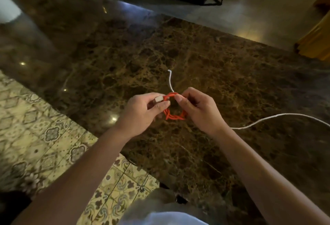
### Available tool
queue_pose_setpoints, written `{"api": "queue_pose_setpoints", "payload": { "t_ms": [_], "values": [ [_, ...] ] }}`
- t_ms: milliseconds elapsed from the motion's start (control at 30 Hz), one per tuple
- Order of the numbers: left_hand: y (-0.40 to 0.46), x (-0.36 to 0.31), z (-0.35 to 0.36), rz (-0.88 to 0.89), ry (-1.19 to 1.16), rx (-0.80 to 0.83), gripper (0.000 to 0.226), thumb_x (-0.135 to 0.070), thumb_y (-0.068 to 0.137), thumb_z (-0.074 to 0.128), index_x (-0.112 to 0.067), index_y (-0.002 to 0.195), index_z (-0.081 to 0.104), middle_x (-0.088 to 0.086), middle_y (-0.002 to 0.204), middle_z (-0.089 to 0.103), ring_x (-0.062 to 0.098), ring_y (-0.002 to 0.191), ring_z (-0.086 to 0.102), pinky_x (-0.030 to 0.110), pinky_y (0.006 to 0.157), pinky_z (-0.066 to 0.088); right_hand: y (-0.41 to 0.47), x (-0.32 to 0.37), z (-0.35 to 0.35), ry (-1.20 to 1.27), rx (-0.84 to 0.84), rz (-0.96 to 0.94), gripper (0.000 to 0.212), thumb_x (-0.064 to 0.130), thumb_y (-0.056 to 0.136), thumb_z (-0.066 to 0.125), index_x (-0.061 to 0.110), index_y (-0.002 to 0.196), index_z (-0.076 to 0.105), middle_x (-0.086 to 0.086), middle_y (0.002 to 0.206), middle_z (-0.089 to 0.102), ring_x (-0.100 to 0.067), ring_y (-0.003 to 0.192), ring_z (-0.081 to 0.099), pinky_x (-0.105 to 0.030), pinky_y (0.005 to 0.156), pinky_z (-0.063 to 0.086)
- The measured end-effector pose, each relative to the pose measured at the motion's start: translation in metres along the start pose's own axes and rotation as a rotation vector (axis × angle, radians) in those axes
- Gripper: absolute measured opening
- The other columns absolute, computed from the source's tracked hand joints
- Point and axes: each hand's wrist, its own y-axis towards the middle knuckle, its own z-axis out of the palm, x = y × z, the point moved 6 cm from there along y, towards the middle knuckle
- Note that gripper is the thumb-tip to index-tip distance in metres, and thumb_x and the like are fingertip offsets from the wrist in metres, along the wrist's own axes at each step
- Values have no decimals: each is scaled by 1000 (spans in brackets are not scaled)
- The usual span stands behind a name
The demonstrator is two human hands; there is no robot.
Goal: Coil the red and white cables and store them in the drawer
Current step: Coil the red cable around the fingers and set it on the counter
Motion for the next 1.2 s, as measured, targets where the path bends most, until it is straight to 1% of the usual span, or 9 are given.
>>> {"api": "queue_pose_setpoints", "payload": {
  "t_ms": [67,133,267,333,467,767,933,1033,1200],
  "values": [
    [-3,5,-12,61,99,-95,23,-32,99,68,-18,116,76,-17,85,73,-6,78,71,8,63,52,7,2,9,-52,17,7,23,36,99,68,16,89,69,-1,73,69,-17,63,62,-31,58,50],
    [-4,14,-24,79,167,-169,24,-30,99,69,-15,116,76,-22,79,67,-11,71,68,5,58,48,16,5,20,-101,43,24,19,36,99,69,19,90,72,3,76,71,-9,65,64,-24,60,51],
    [9,46,-51,2,206,-227,26,-34,103,64,-16,120,72,-10,79,72,0,65,72,21,59,60,44,10,52,-194,121,62,17,33,100,67,19,95,75,11,78,72,4,63,63,-10,58,47],
    [21,64,-65,-62,214,-230,24,-35,104,62,-18,118,70,-4,79,73,6,62,72,28,60,63,67,7,72,-242,137,86,18,35,100,66,20,95,74,10,81,73,0,67,65,-12,60,48],
    [54,99,-97,-183,300,-239,27,-41,105,59,-17,111,69,-3,69,70,11,53,69,30,54,61,120,3,114,-342,134,143,26,41,100,64,17,96,74,5,88,71,-15,83,69,-35,75,59],
    [104,154,-143,-280,461,-298,21,-38,111,44,-23,109,58,-3,63,70,12,44,65,31,50,54,200,6,188,-583,91,167,22,38,104,55,20,95,64,6,88,62,-14,75,58,-30,65,43],
    [128,168,-153,-246,670,-301,30,-42,111,39,-19,113,57,-1,76,68,23,69,70,40,64,58,219,5,205,-690,44,149,28,39,105,53,15,107,68,0,100,69,-18,84,64,-32,69,47],
    [135,173,-162,-257,764,-296,41,-53,109,37,-19,117,59,4,90,73,28,82,72,41,69,58,224,7,208,-731,12,121,26,40,105,54,17,115,62,2,96,69,-17,77,61,-32,66,47],
    [136,189,-171,-348,622,-300,56,-64,105,36,-17,130,55,6,104,72,29,94,71,39,73,52,230,7,204,-686,35,141,33,41,102,60,20,128,56,4,95,69,-15,79,65,-31,65,51]
  ]
}}
